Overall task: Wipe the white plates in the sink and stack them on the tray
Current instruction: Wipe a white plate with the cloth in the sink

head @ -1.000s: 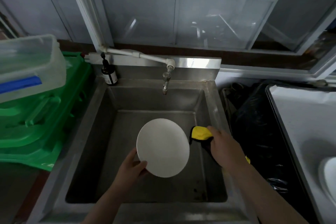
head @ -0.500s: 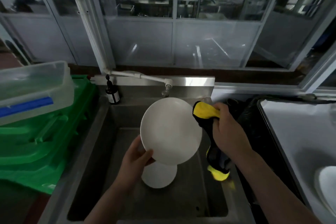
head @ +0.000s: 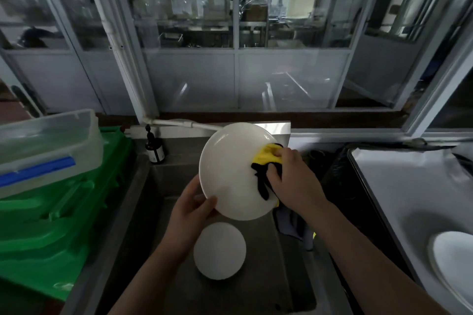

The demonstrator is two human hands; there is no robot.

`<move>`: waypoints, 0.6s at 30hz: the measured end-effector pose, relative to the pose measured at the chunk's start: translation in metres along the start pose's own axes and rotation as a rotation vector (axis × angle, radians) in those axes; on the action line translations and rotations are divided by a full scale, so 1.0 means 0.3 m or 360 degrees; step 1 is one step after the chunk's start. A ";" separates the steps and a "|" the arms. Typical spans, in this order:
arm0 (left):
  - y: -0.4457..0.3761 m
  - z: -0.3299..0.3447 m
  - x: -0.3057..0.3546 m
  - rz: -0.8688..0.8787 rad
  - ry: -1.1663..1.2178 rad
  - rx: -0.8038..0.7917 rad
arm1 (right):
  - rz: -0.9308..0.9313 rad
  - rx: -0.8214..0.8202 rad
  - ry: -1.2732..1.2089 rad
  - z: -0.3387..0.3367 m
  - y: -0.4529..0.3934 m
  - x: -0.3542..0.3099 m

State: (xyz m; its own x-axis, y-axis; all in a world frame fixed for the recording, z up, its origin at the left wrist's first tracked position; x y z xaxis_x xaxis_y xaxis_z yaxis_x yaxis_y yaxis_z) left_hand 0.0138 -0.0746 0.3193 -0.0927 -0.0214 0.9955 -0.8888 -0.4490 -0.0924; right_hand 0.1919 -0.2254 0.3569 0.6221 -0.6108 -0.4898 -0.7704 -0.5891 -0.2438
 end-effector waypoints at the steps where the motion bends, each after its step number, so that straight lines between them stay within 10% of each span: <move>1: 0.002 0.006 0.007 0.0005 -0.0007 -0.0001 | -0.0018 0.0009 0.0018 -0.001 0.002 0.000; 18: 0.016 0.074 -0.008 -0.0065 -0.0369 -0.0092 | 0.0152 0.0145 -0.0364 -0.021 -0.052 0.058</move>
State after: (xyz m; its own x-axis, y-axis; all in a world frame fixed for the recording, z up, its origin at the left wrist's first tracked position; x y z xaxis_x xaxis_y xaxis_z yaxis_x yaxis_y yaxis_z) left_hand 0.0198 -0.0966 0.3169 0.0435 -0.2117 0.9764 -0.9144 -0.4021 -0.0464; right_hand 0.2155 -0.2302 0.3573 0.5061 -0.5198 -0.6883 -0.8401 -0.4779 -0.2568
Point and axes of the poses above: each hand's wrist, its own y-axis away from the middle knuckle, its own z-axis out of the palm, x = y × z, the point moved 9 cm from there along -y, towards the middle knuckle, and after that the axes turned 5 degrees about -x, right-handed, at the moved point
